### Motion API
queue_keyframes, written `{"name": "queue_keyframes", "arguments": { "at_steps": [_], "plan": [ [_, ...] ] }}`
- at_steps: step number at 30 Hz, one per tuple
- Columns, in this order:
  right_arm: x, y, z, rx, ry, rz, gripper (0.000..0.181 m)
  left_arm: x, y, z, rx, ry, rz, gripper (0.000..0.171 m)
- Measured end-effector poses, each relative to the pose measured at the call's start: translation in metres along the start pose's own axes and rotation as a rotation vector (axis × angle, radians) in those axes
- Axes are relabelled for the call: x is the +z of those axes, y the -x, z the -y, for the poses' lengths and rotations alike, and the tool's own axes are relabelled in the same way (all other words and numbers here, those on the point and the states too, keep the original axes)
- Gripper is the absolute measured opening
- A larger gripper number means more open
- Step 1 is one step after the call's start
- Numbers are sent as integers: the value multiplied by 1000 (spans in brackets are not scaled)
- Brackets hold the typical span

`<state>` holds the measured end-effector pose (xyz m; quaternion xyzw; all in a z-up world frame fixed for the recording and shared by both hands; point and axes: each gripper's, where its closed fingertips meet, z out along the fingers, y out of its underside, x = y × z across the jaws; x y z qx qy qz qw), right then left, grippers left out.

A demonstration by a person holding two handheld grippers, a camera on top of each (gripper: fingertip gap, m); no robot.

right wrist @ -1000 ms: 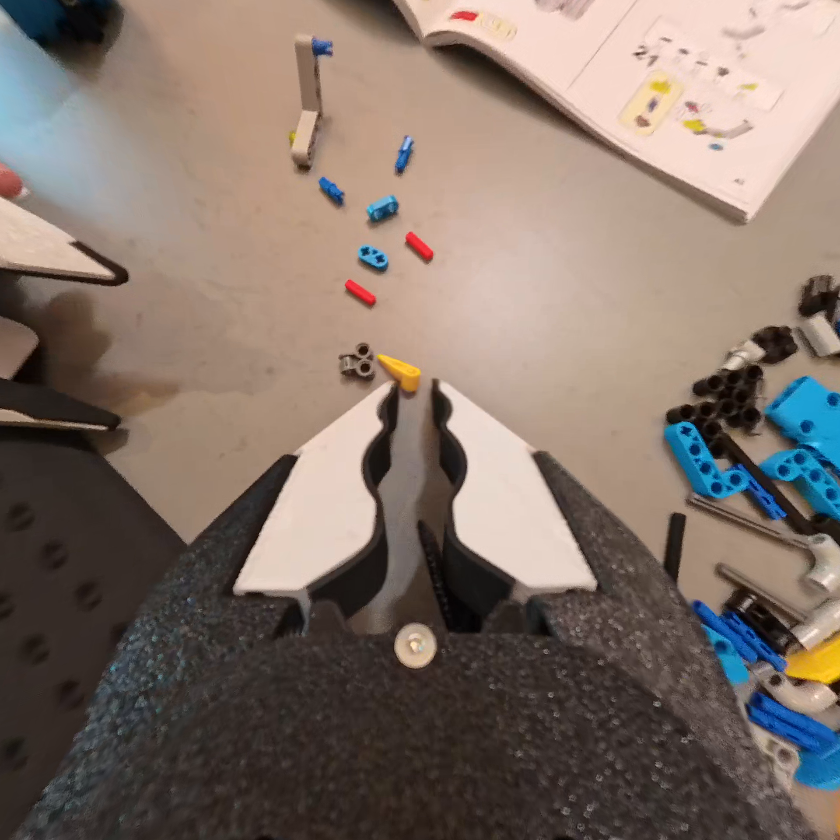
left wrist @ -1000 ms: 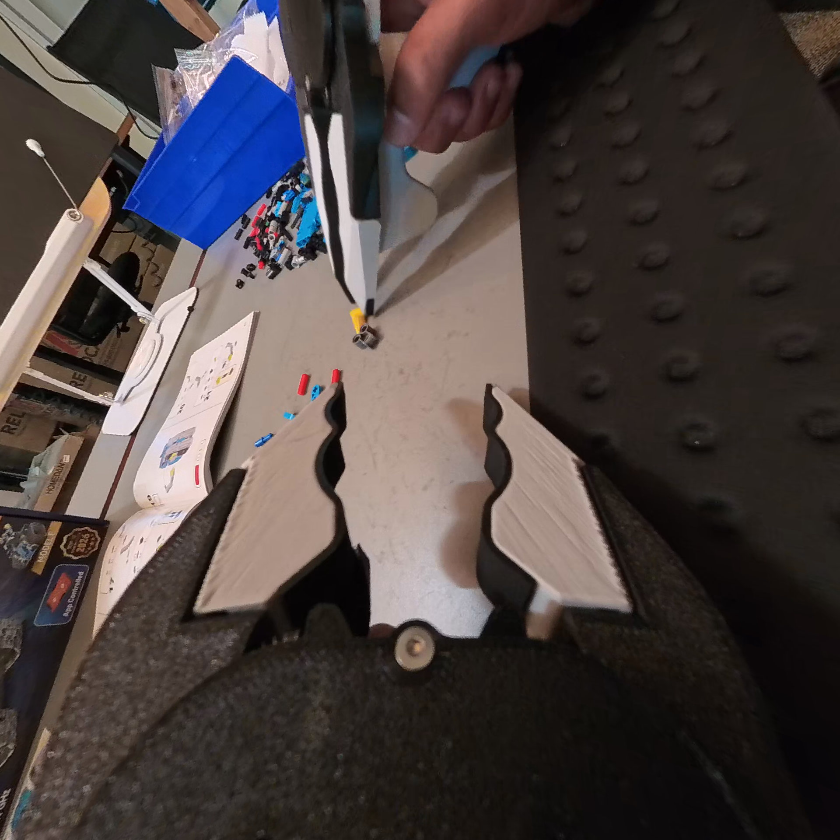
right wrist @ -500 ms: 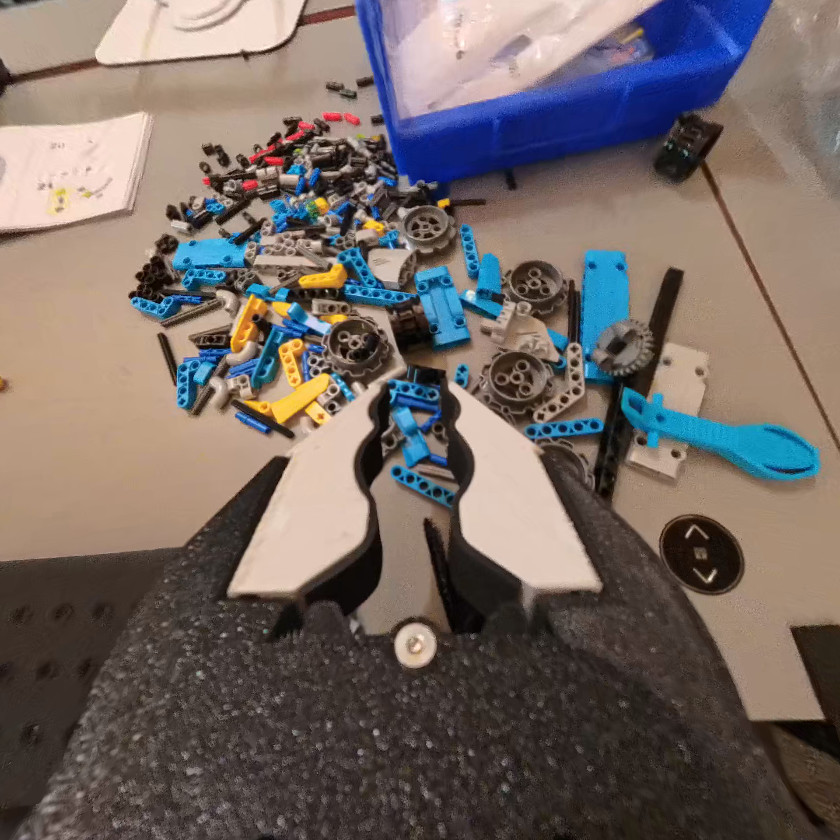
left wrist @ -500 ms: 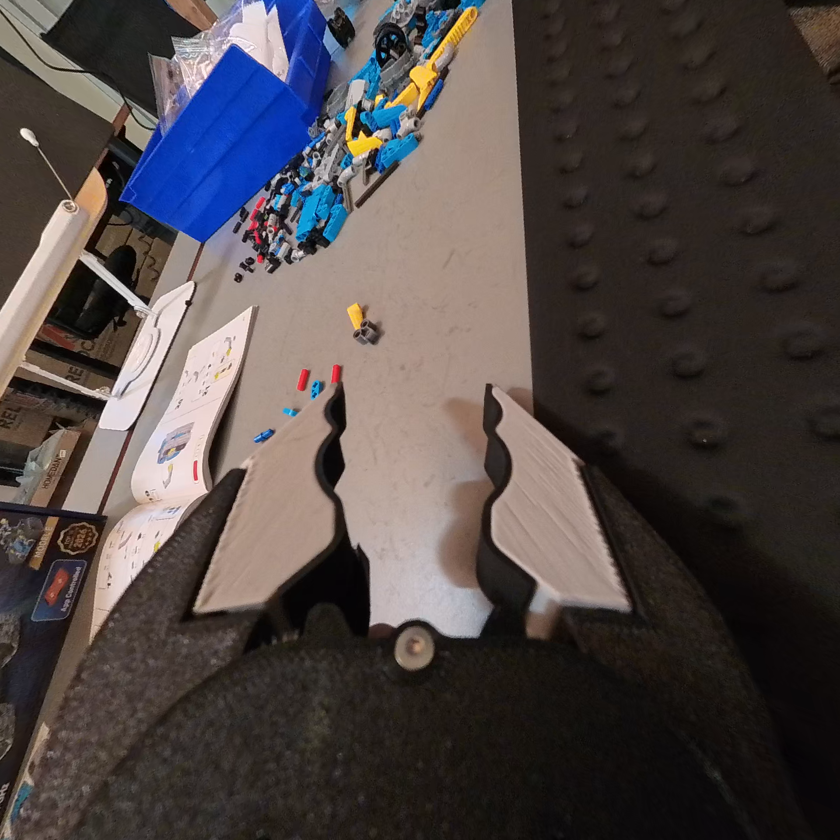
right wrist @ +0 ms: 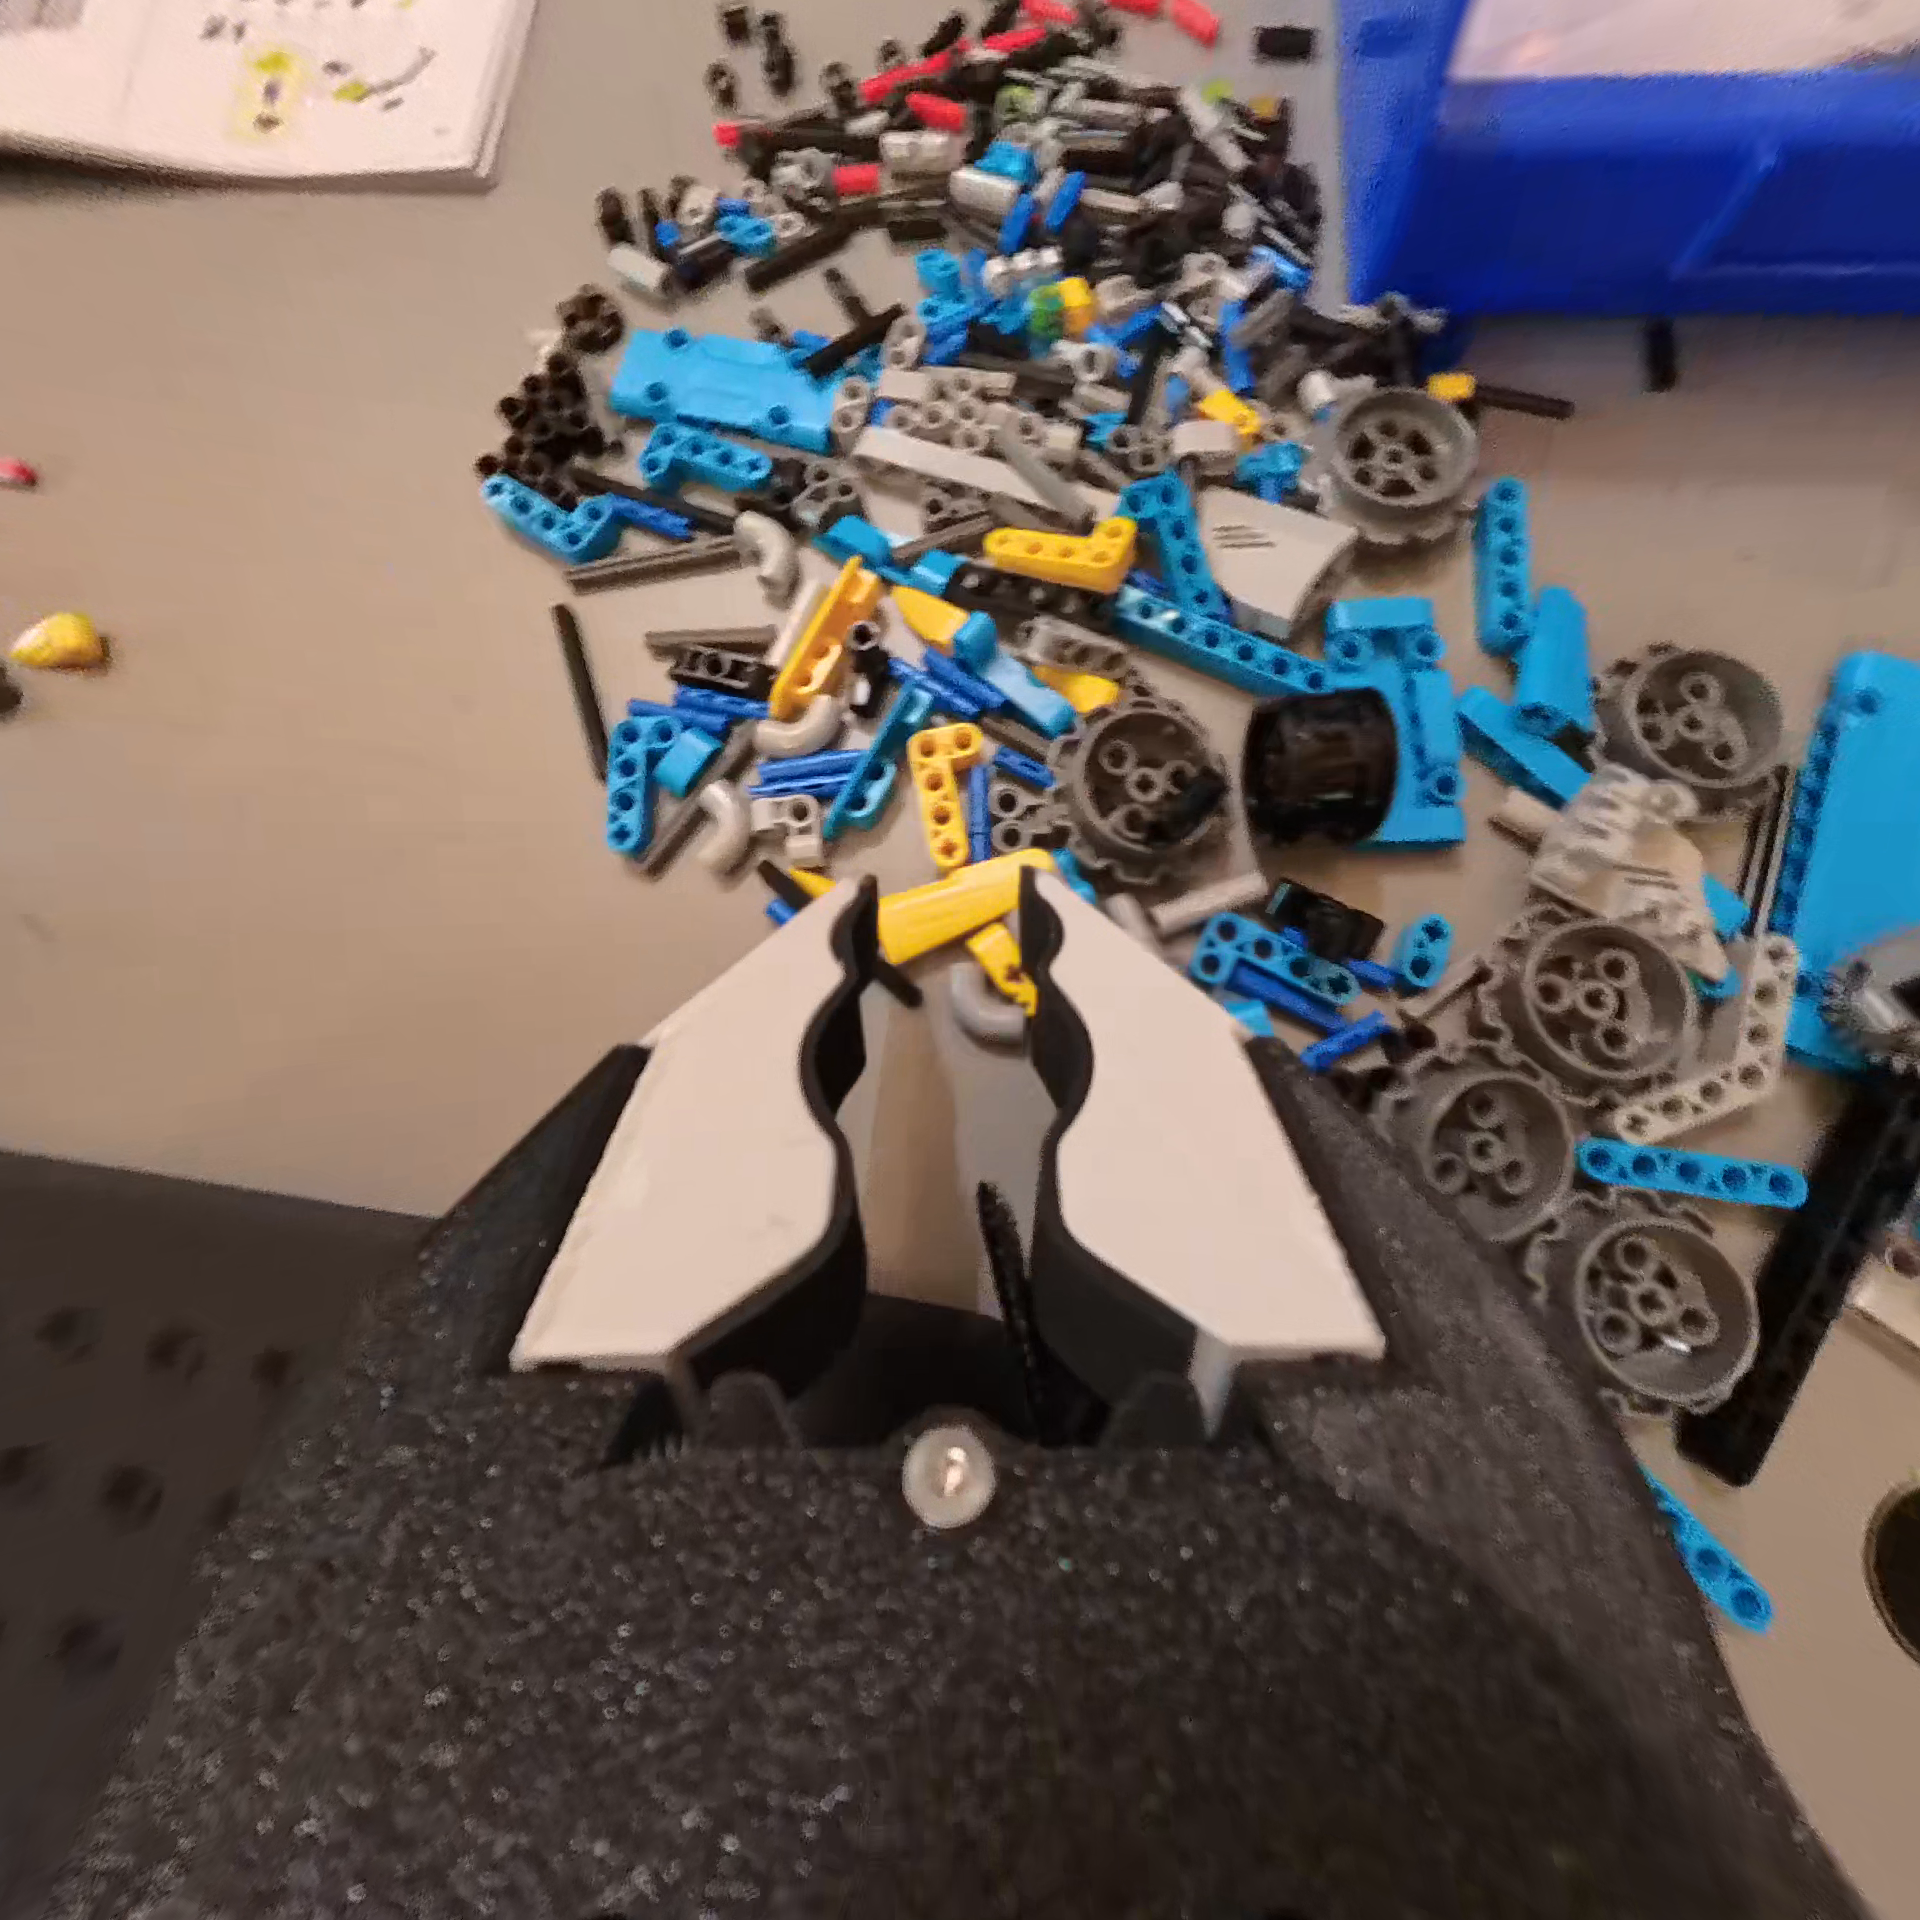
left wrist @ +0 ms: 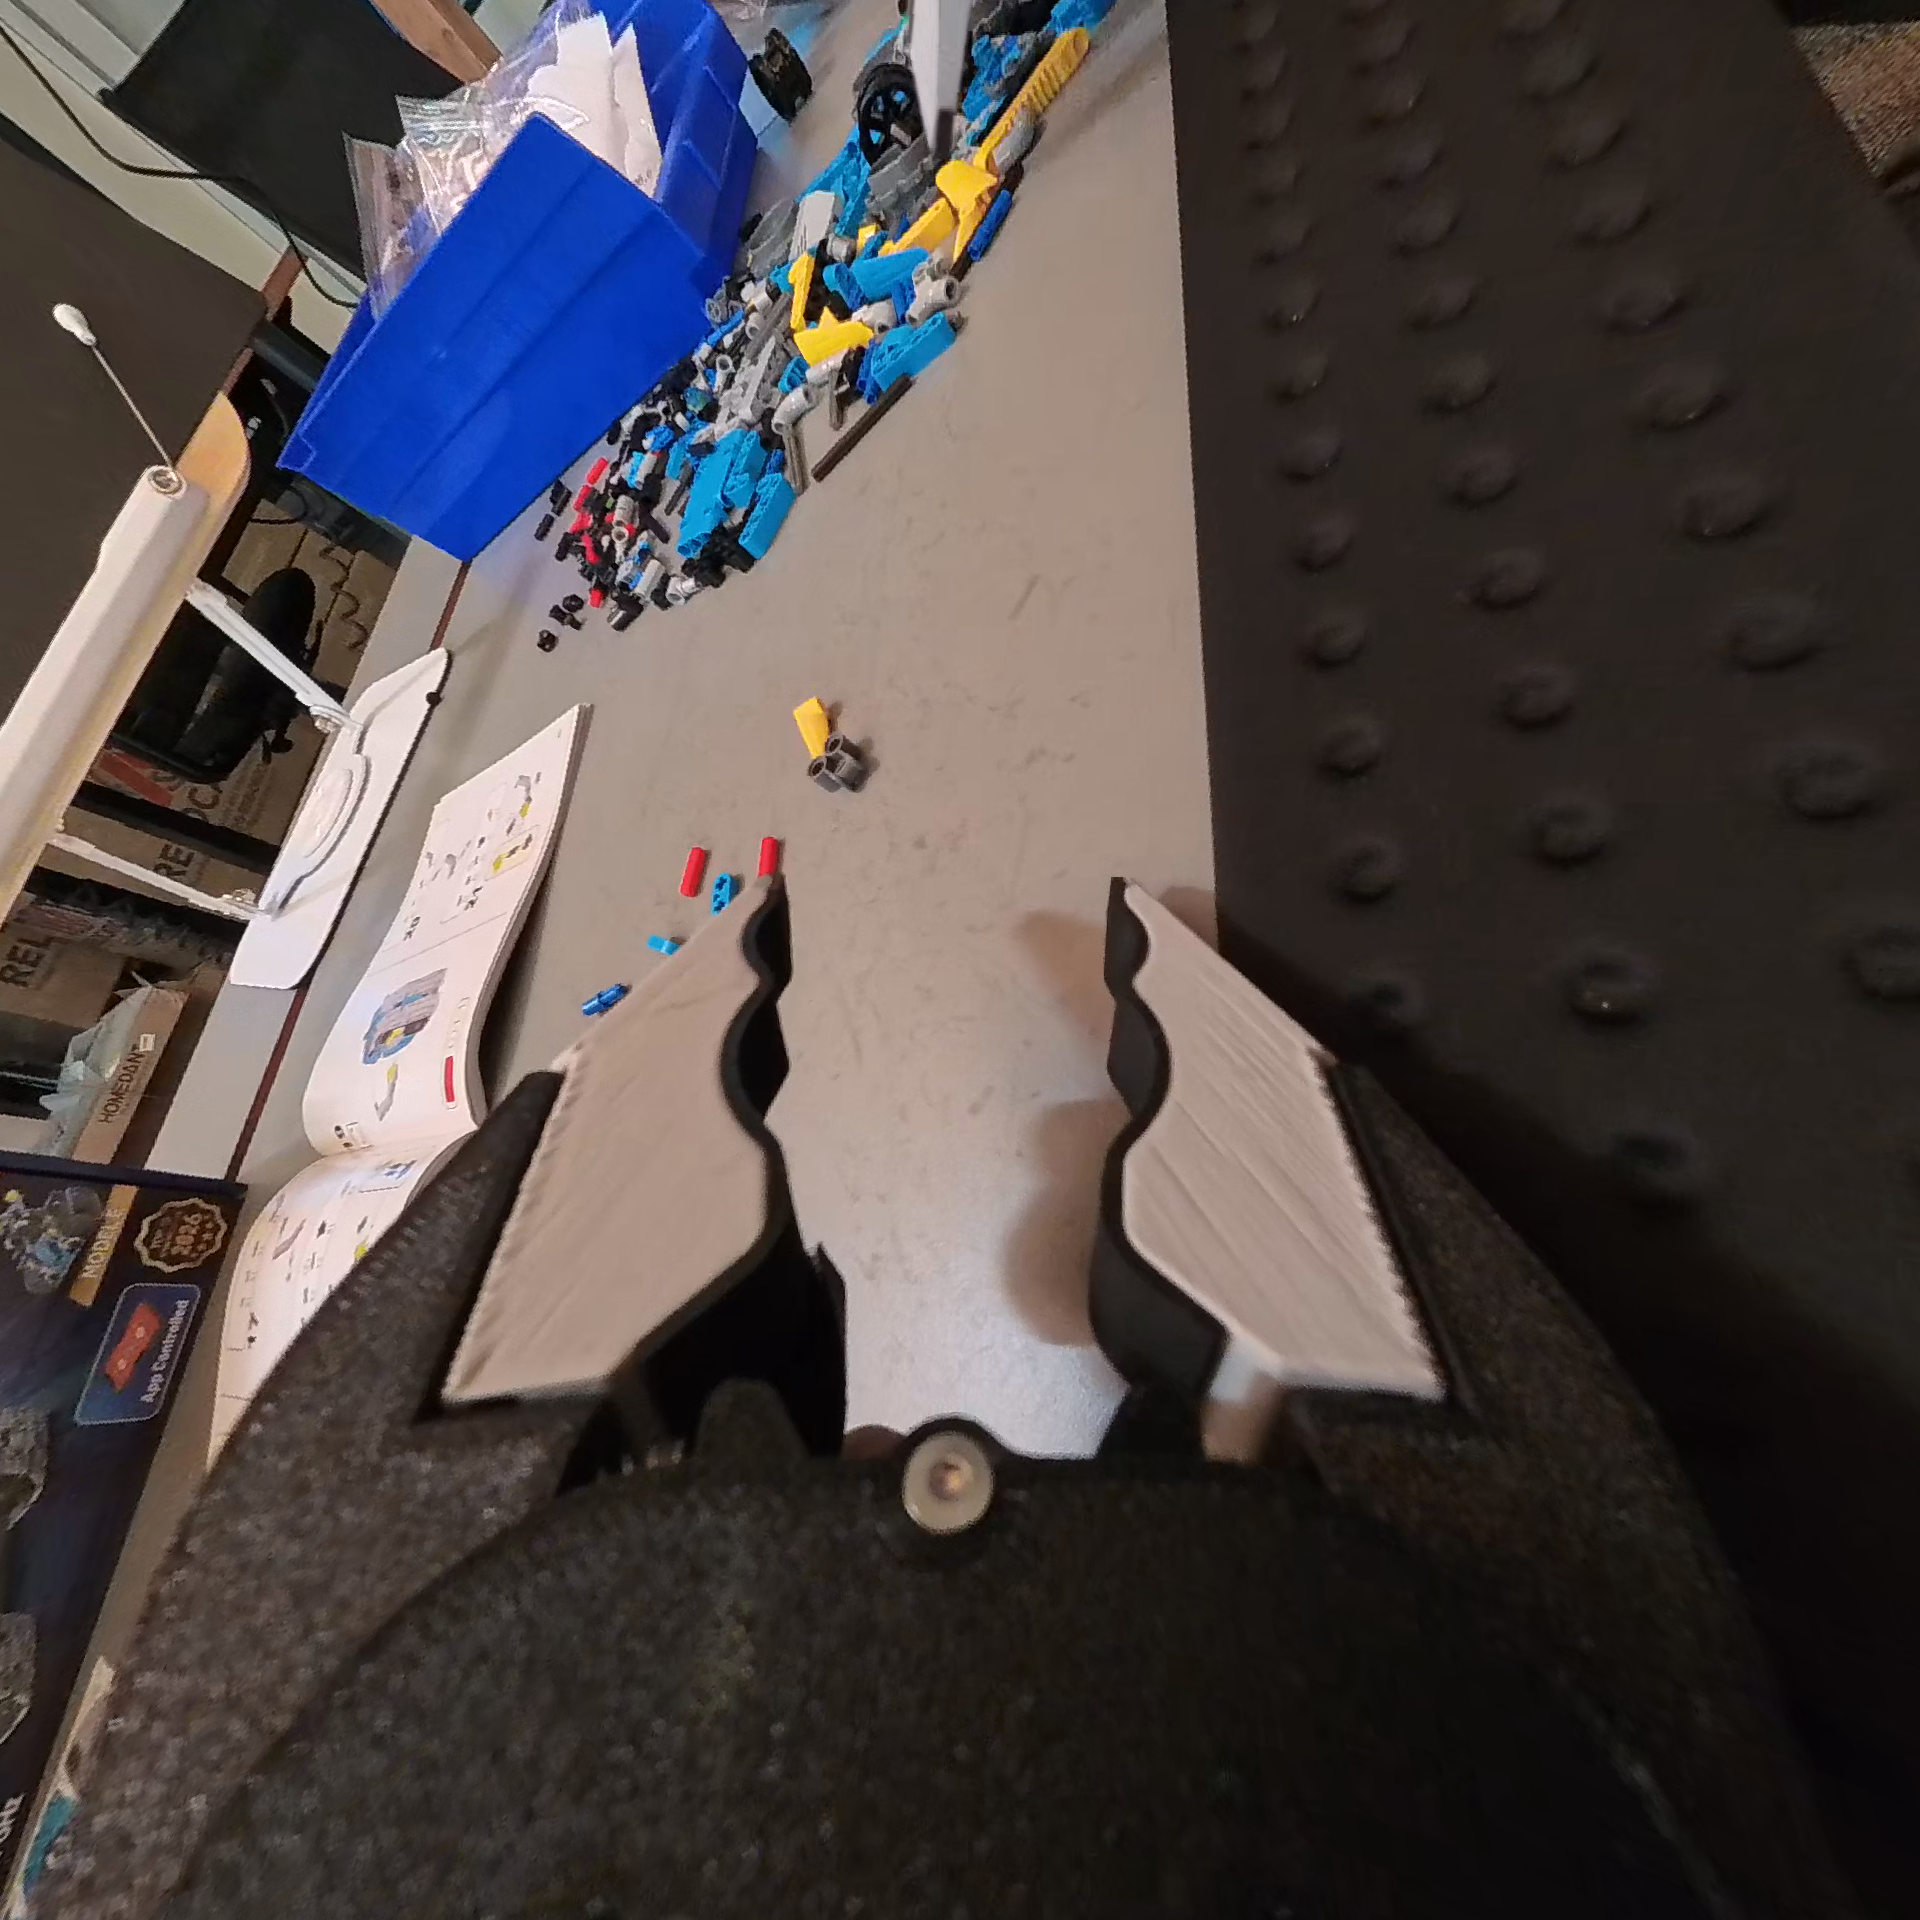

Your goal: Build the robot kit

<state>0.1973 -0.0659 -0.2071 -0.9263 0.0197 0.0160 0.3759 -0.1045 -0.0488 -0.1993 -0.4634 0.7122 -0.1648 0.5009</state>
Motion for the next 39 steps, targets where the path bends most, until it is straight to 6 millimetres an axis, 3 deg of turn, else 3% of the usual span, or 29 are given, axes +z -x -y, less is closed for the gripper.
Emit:
{"name": "queue_keyframes", "arguments": {
  "at_steps": [5, 13, 18, 21, 24, 27, 30, 33, 35, 39],
  "plan": [
    [8, 22, 1, -97, 10, 42, 16, 0, 0, 0, 2, 0, 1, 61],
    [16, 20, -12, -83, 90, 49, 17, 0, -1, 0, 3, -2, 3, 61],
    [16, 23, -12, -108, 90, 53, 7, 0, -2, 0, 6, -1, 5, 60],
    [13, 24, -6, -112, 56, 50, 7, 0, -2, 0, 7, -1, 5, 60],
    [2, 34, 13, -87, -37, 94, 6, 0, -3, 0, 8, 0, 5, 60],
    [-5, 72, 30, -118, -76, 198, 7, 0, -3, 0, 7, 0, 5, 60],
    [4, 148, 31, -170, -50, 416, 7, 0, -3, 0, 6, -1, 6, 60],
    [20, 205, 28, -189, -33, 519, 7, 0, -3, -1, 1, 9, 6, 60],
    [31, 223, 26, -180, -15, 526, 7, 0, -3, -1, -9, 8, 2, 61],
    [40, 226, 22, -233, 15, 469, 7, 0, 0, 0, -53, -1, -7, 61]
  ]
}}
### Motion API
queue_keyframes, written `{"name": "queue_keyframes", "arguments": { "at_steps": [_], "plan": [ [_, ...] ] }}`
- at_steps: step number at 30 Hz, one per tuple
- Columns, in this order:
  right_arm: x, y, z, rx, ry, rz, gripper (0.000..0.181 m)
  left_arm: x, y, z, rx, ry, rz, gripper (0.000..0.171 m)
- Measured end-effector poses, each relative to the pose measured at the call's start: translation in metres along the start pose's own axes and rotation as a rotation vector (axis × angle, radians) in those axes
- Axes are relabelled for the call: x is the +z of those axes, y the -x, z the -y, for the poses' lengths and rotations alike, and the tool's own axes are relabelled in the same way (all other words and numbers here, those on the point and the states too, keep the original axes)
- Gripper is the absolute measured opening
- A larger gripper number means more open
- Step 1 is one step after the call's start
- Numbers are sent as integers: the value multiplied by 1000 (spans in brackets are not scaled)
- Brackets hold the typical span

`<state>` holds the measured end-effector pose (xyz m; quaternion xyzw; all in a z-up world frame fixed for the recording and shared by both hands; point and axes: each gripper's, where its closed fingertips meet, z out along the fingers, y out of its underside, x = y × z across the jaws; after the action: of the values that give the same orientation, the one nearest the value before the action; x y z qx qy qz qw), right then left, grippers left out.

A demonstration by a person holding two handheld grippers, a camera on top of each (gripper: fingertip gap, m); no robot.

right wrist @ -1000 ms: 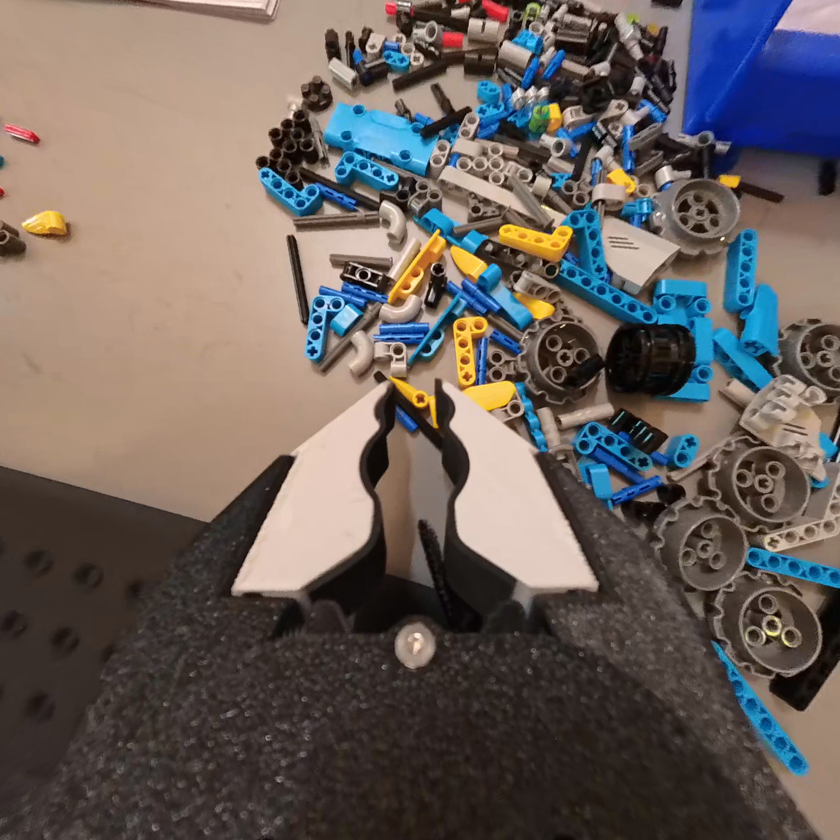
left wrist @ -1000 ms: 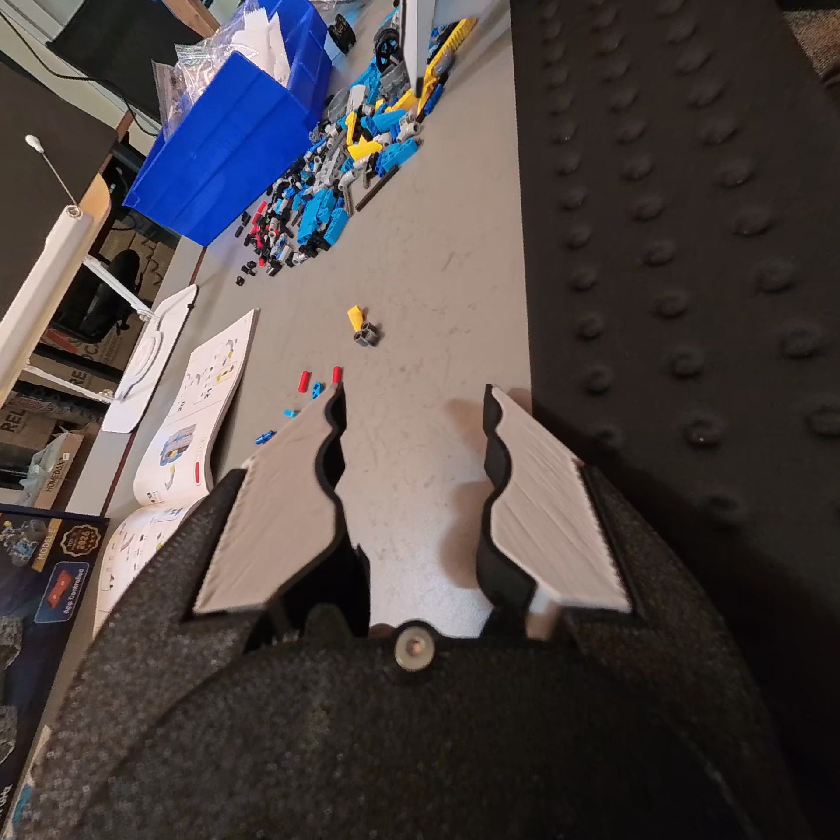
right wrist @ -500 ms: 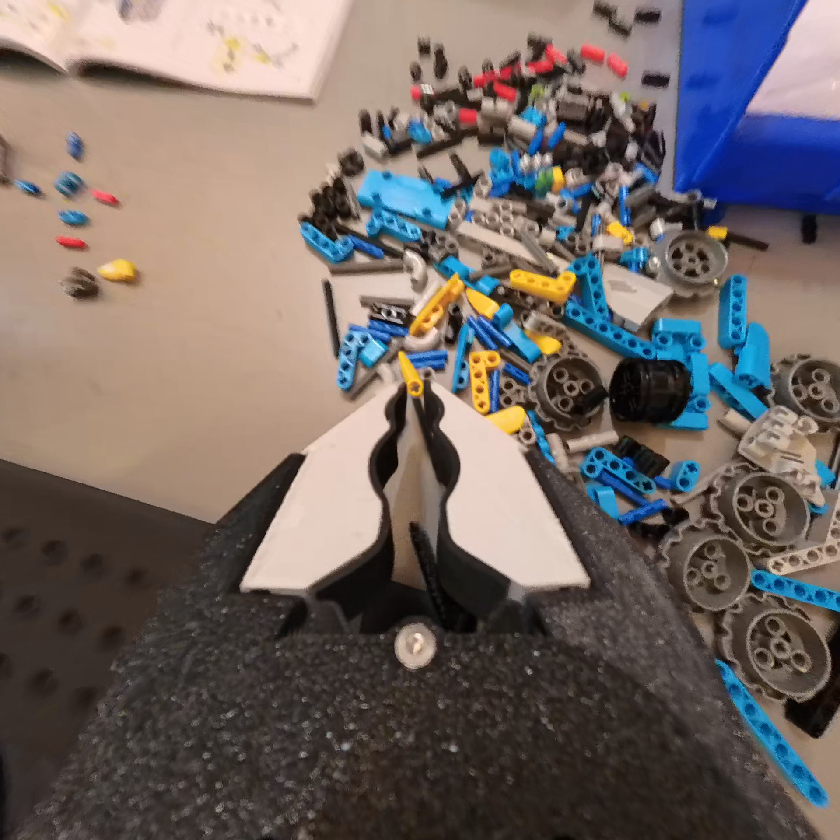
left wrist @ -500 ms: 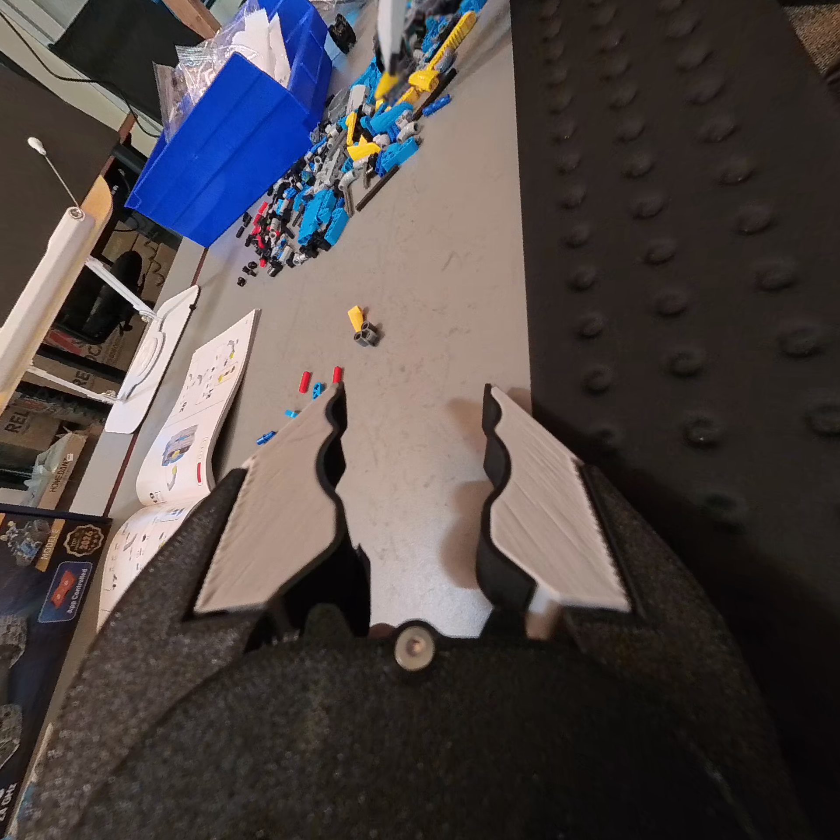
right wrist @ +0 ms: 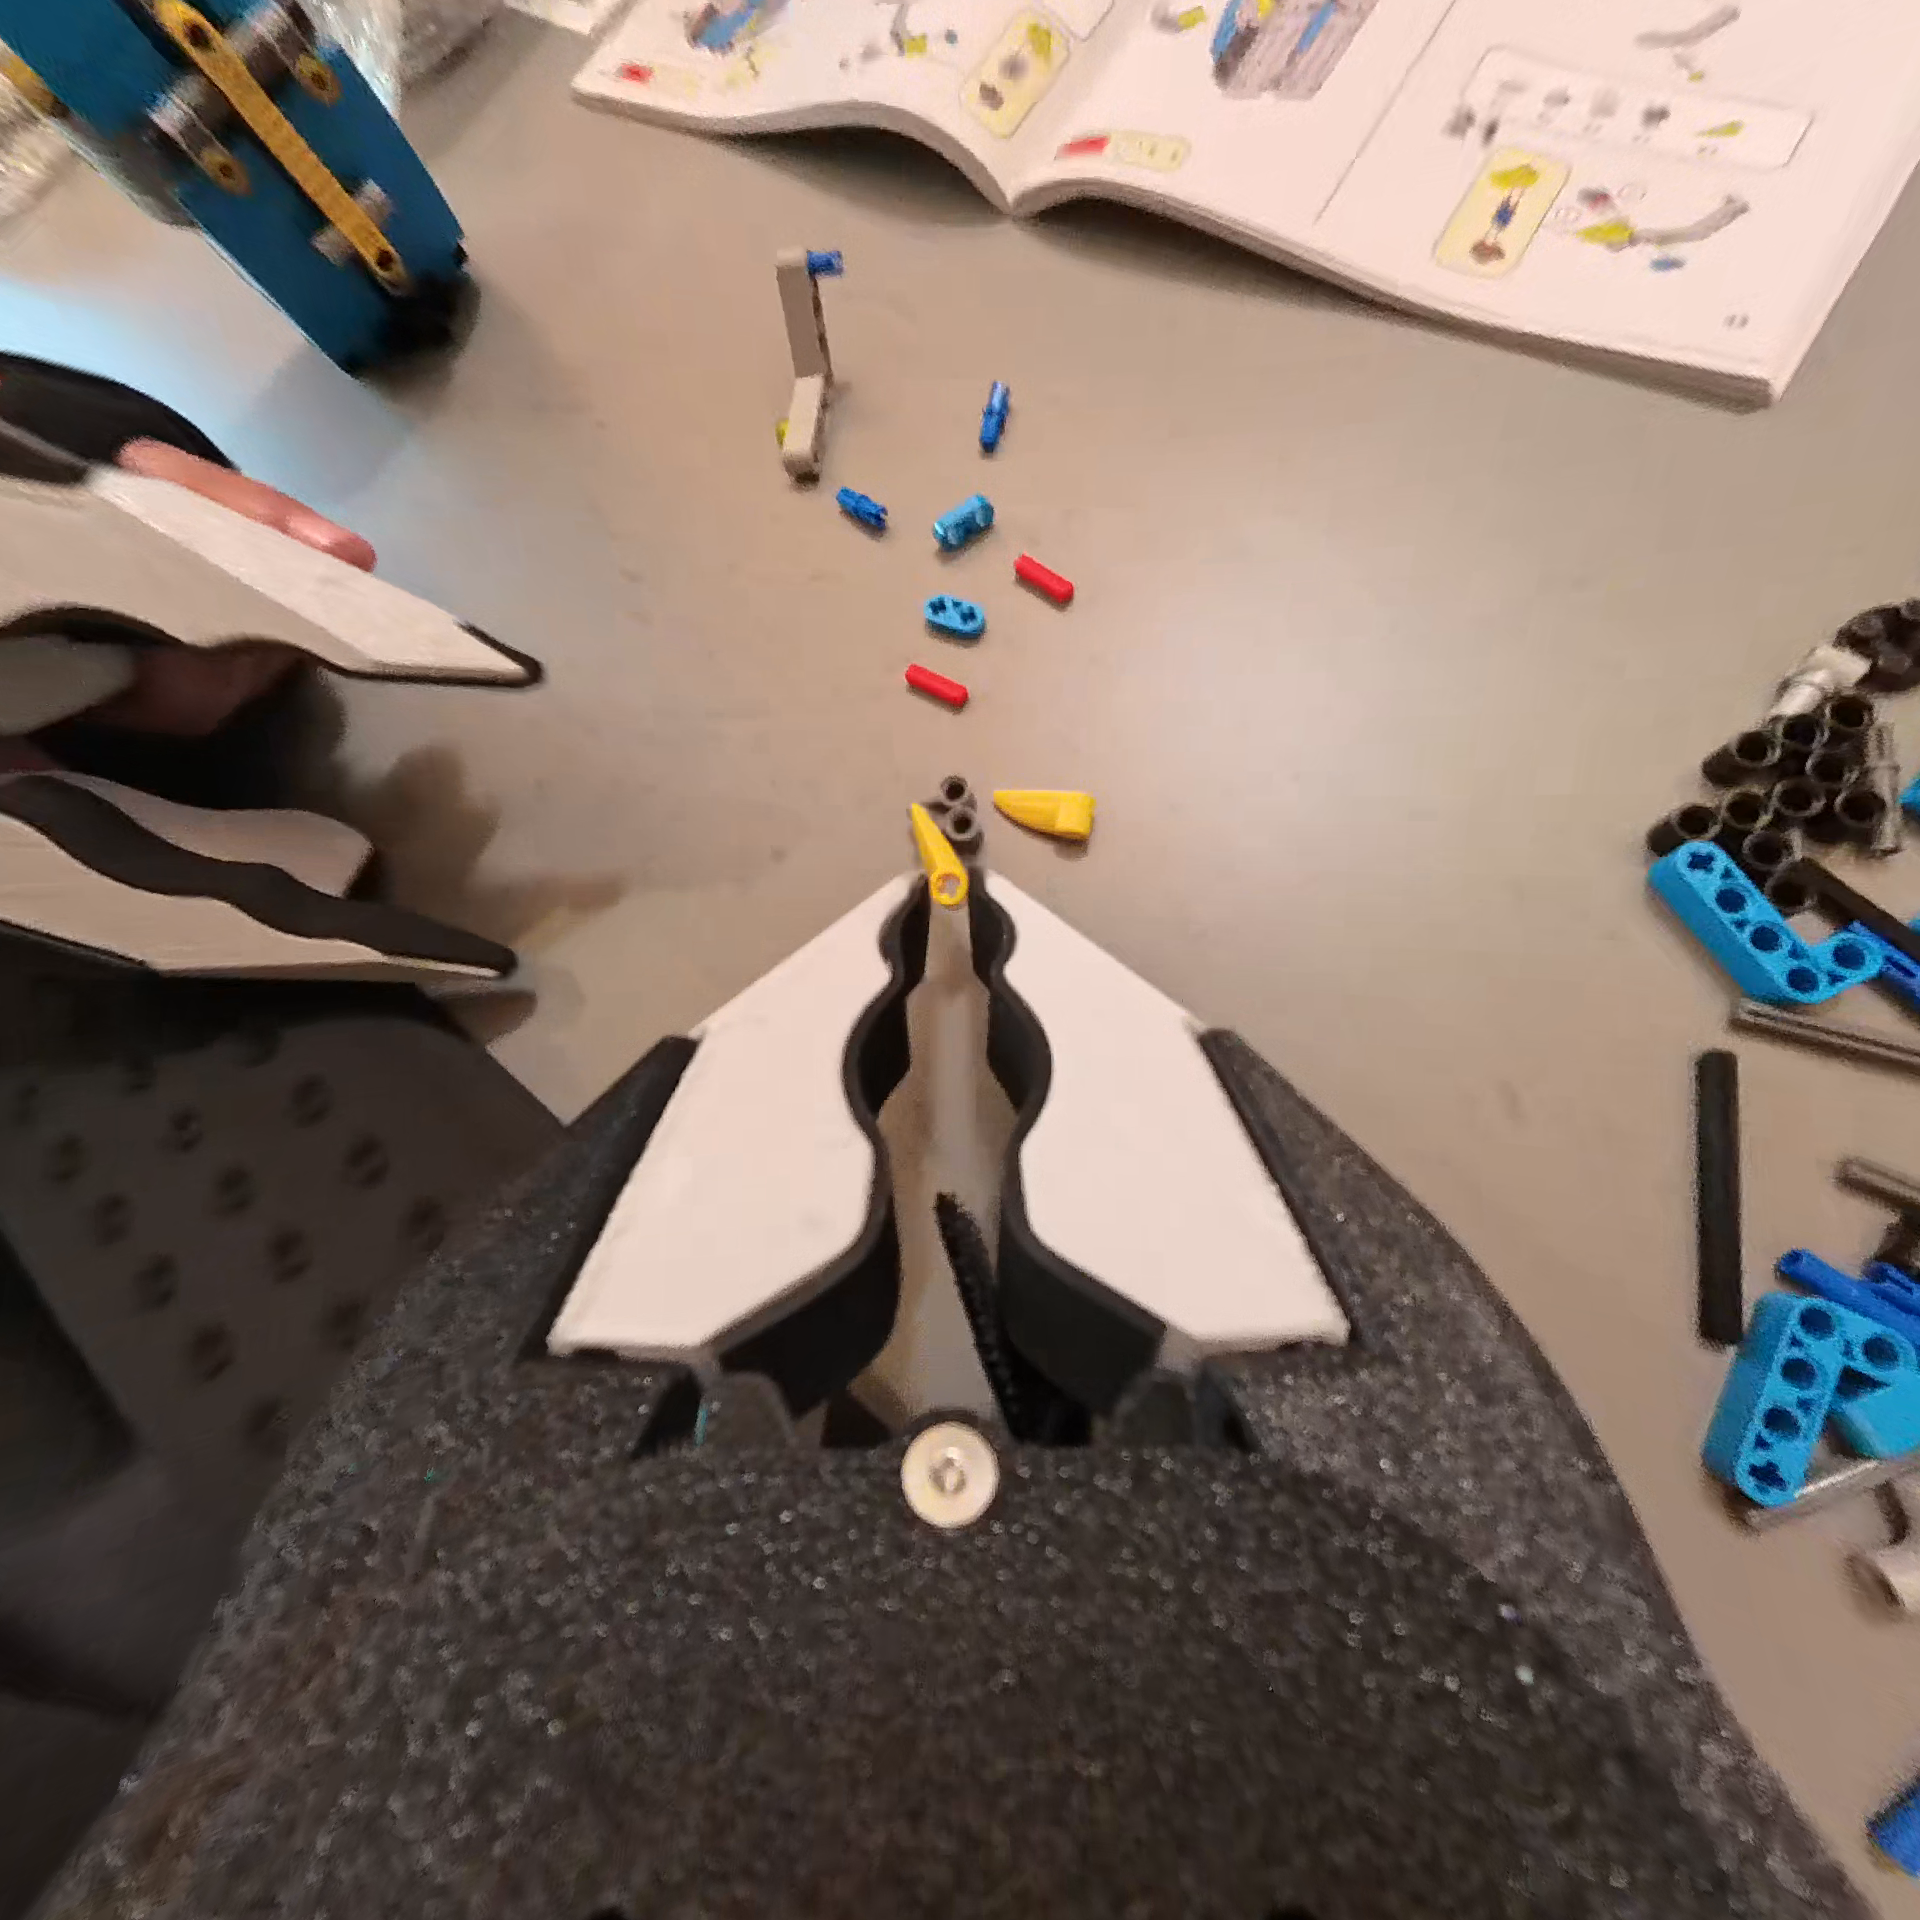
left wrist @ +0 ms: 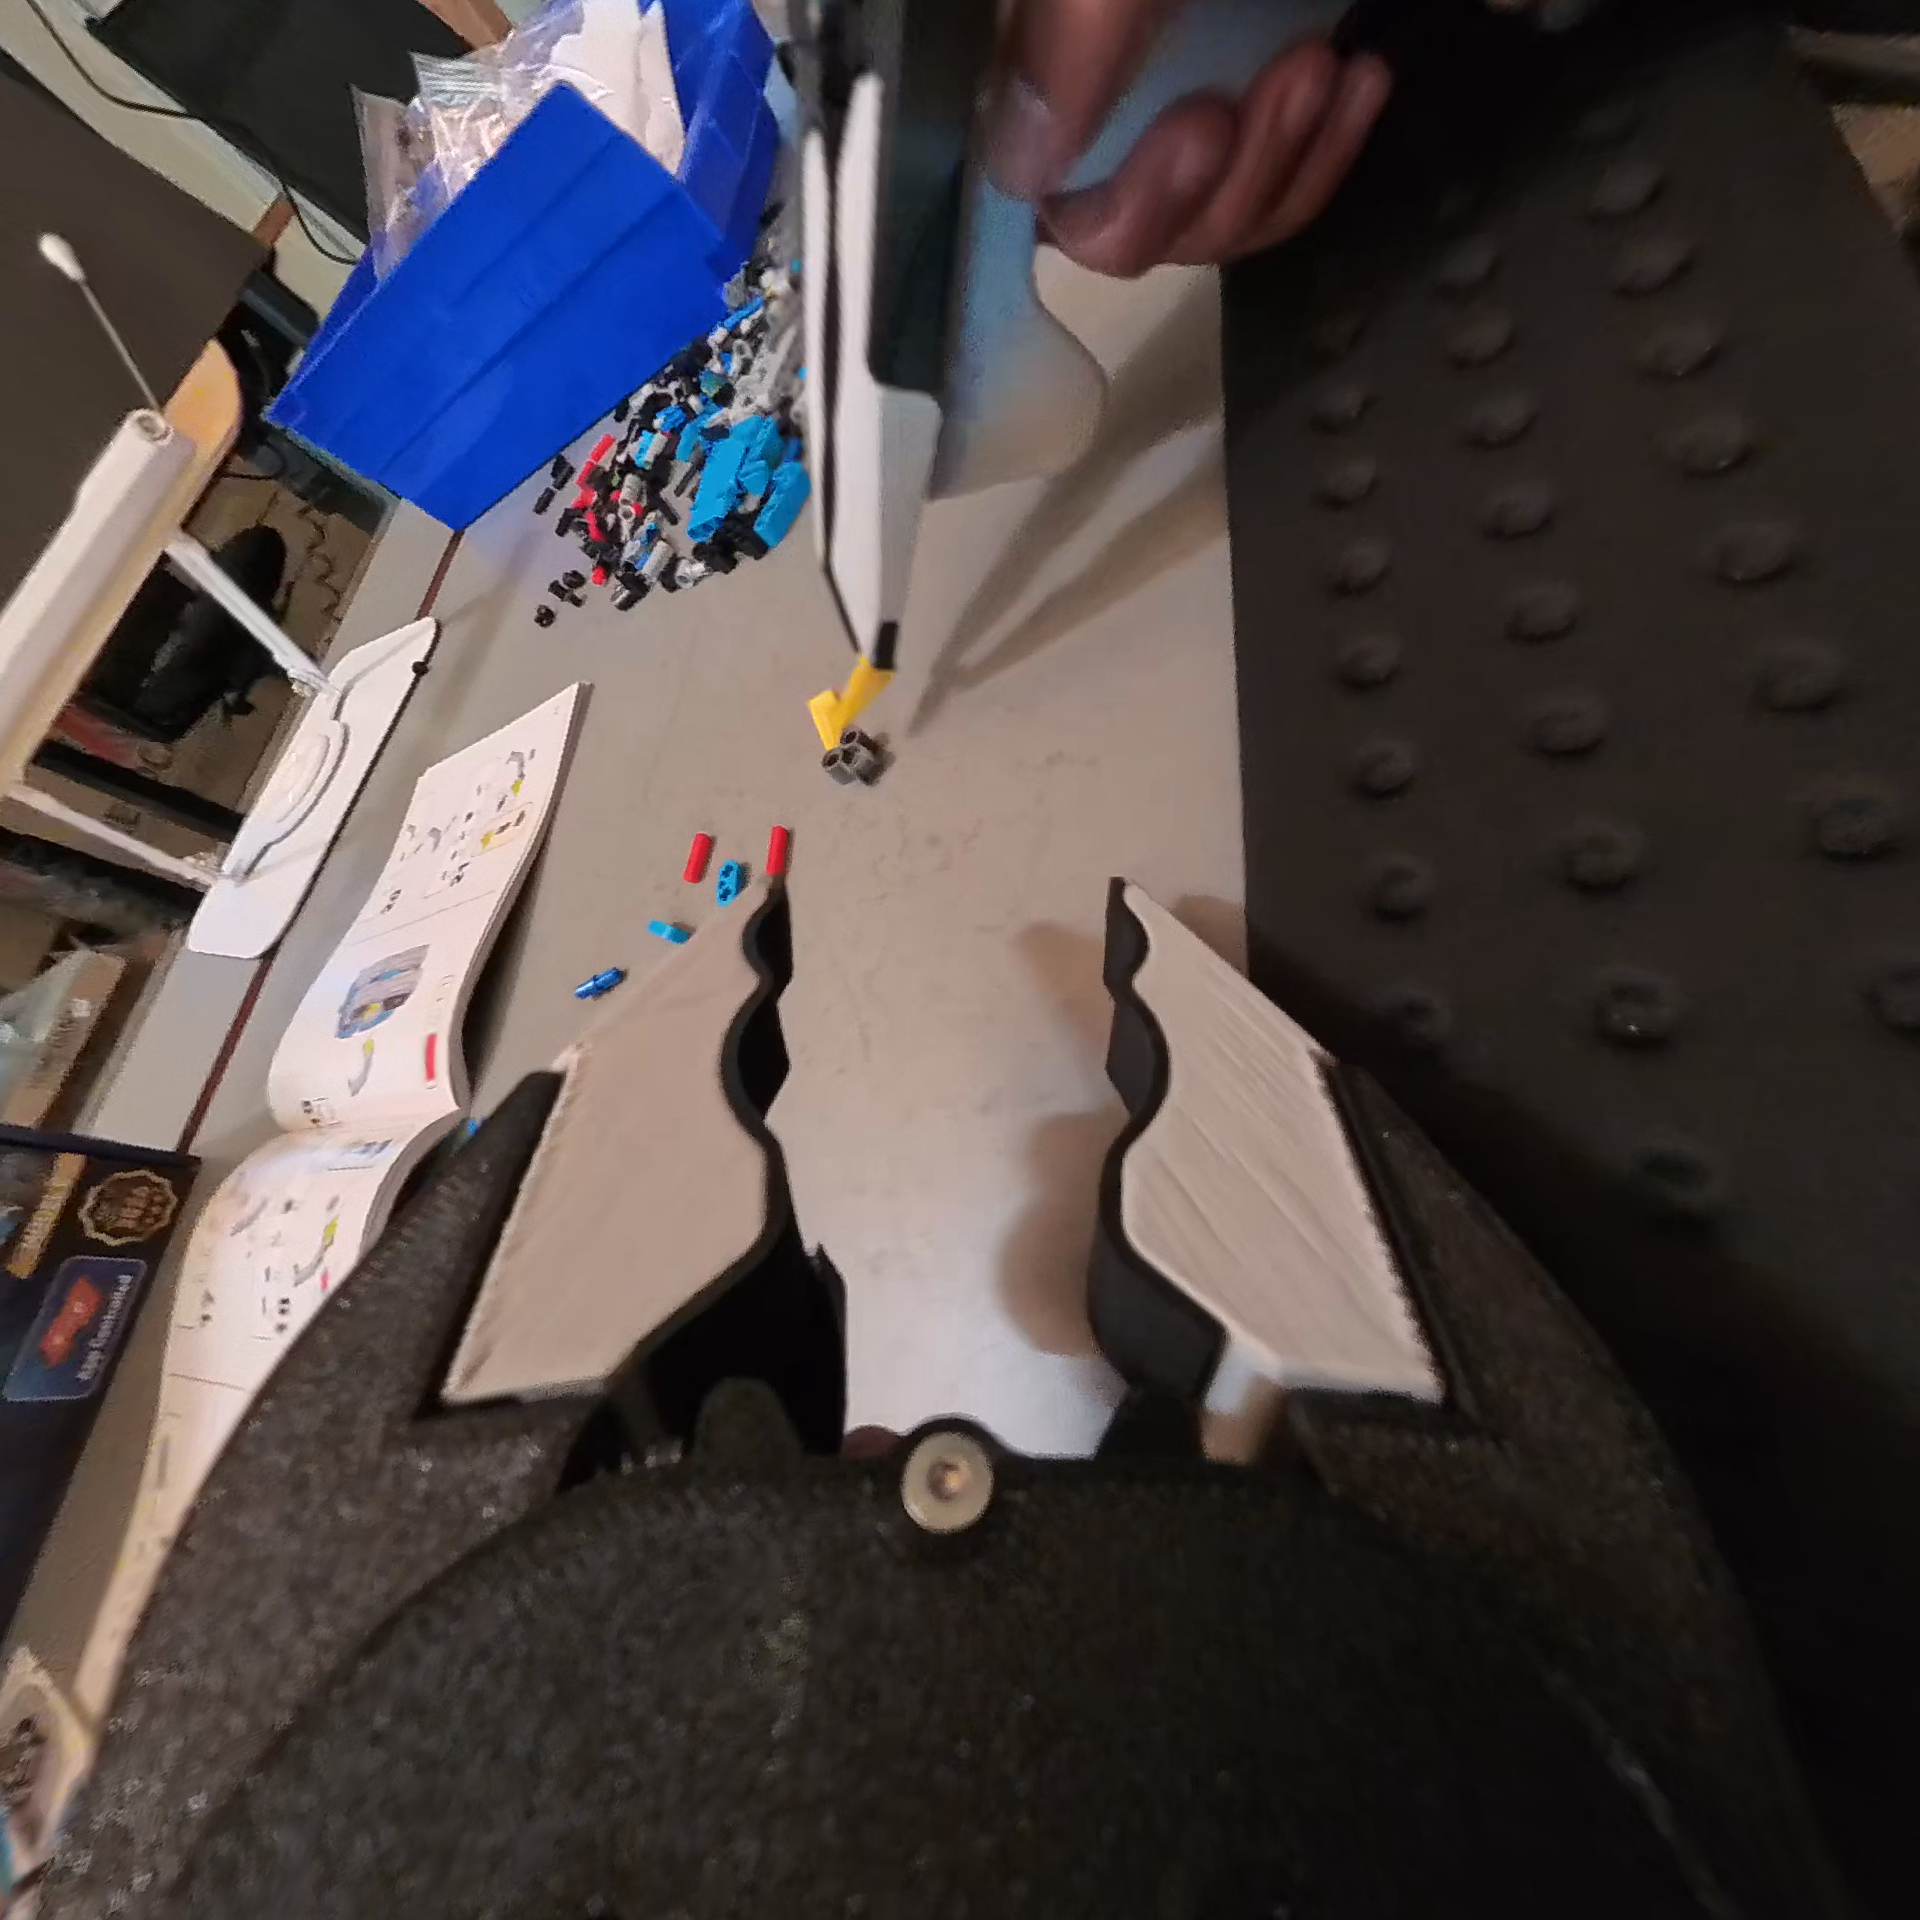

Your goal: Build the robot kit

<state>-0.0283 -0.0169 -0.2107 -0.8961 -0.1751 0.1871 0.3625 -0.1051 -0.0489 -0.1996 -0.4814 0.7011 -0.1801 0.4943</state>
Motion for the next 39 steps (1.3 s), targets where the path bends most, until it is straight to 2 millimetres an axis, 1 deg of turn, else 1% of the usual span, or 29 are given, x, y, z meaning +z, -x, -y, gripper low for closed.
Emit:
{"name": "queue_keyframes", "arguments": {
  "at_steps": [4, 6, 8, 9, 10, 12, 13, 15, 17, 20, 23, 28, 31, 35, 39],
  "plan": [
    [9, -8, -14, 1, 106, -66, 8, -2, 16, 0, -131, -19, 21, 59],
    [9, -9, -14, -8, 104, -79, 15, -4, 25, -1, -193, -27, 41, 59],
    [7, -10, -11, -2, 77, -83, 28, -5, 34, -3, -234, -24, 69, 59],
    [5, -14, -8, 14, 52, -100, 32, -5, 38, -5, -249, -20, 87, 59],
    [0, -21, -3, 40, 12, -149, 37, -4, 43, -8, -264, -14, 107, 59],
    [-16, -39, 6, 83, -84, -301, 38, -4, 52, -13, -301, 2, 139, 59],
    [-22, -42, 11, 73, -126, -348, 37, -5, 56, -16, -322, 7, 152, 59],
    [-26, -39, 16, 19, -157, -375, 34, -5, 62, -19, -367, 13, 162, 58],
    [-22, -39, 13, 21, -126, -365, 35, -4, 64, -22, -409, 20, 148, 58],
    [-15, -40, 9, 44, -91, -333, 38, 1, 60, -25, -436, 46, 105, 58],
    [-16, -39, 13, 67, -121, -296, 37, 3, 58, -27, -448, 61, 84, 58],
    [-15, -37, 16, 127, -143, -217, 37, 9, 60, -29, -495, 77, 61, 57],
    [-15, -36, 18, 135, -153, -199, 37, 14, 64, -29, -516, 76, 60, 57],
    [-9, -35, 19, 148, -137, -165, 37, 21, 71, -29, -546, 77, 65, 57],
    [-5, -35, 26, 155, -151, -130, 37, 29, 74, -29, -554, 87, 56, 57]
  ]
}}
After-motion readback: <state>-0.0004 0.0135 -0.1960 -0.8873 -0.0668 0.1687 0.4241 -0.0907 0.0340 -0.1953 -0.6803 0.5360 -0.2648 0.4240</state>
